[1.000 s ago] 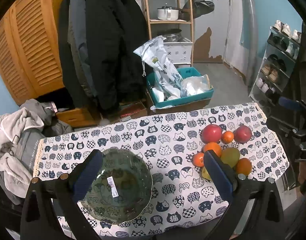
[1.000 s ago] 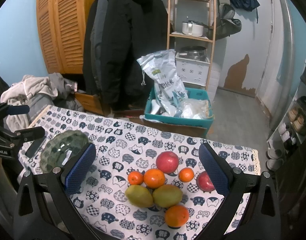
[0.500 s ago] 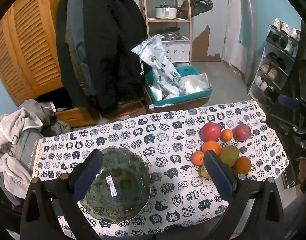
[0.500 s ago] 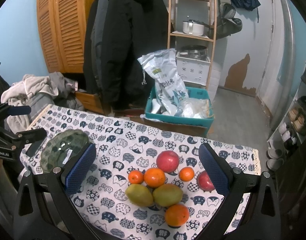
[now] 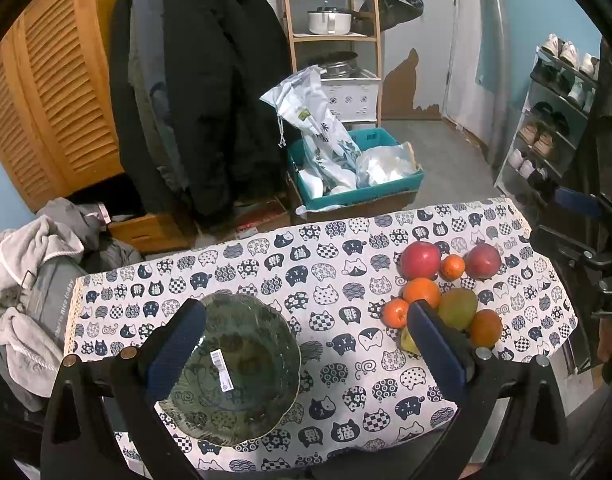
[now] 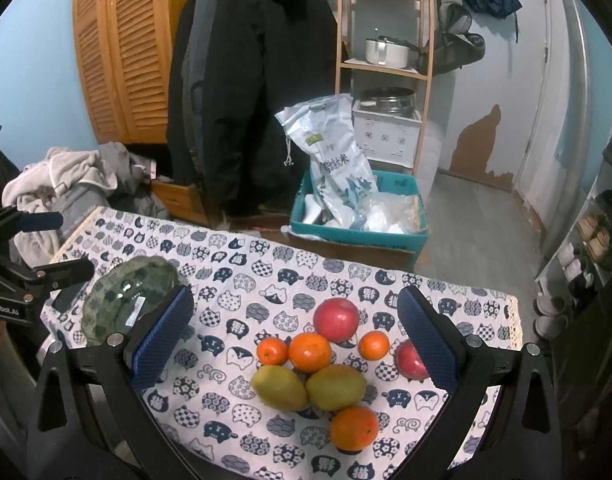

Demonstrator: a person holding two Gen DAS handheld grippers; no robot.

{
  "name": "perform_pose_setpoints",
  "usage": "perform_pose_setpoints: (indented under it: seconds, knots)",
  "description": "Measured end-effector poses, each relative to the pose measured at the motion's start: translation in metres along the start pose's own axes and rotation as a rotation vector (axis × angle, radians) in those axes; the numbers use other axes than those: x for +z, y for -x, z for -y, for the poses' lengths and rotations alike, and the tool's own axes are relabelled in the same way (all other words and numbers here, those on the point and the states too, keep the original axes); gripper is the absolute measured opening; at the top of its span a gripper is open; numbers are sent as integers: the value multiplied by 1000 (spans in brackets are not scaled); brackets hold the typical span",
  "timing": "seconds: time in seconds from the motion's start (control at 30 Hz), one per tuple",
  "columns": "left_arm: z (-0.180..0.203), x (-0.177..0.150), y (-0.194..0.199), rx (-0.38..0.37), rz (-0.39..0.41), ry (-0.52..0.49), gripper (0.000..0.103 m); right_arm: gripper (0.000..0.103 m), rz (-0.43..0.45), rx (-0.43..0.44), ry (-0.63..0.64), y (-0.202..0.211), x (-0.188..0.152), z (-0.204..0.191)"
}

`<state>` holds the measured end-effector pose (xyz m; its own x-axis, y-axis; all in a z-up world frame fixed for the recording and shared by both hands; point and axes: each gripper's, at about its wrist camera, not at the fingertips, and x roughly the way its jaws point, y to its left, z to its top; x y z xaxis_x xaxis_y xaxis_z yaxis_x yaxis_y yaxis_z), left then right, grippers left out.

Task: Organize fruits

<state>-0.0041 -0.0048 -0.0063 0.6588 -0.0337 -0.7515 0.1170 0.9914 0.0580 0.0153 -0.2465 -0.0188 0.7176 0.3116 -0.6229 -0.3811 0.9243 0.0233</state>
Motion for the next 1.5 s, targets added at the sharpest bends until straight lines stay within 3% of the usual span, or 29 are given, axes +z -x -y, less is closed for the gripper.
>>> perform_pose_setpoints:
  seconds: [1.5]
  knots:
    - [5,-2,-1,-4,-3,-1,102,100,-16,0,-5,-1,2,3]
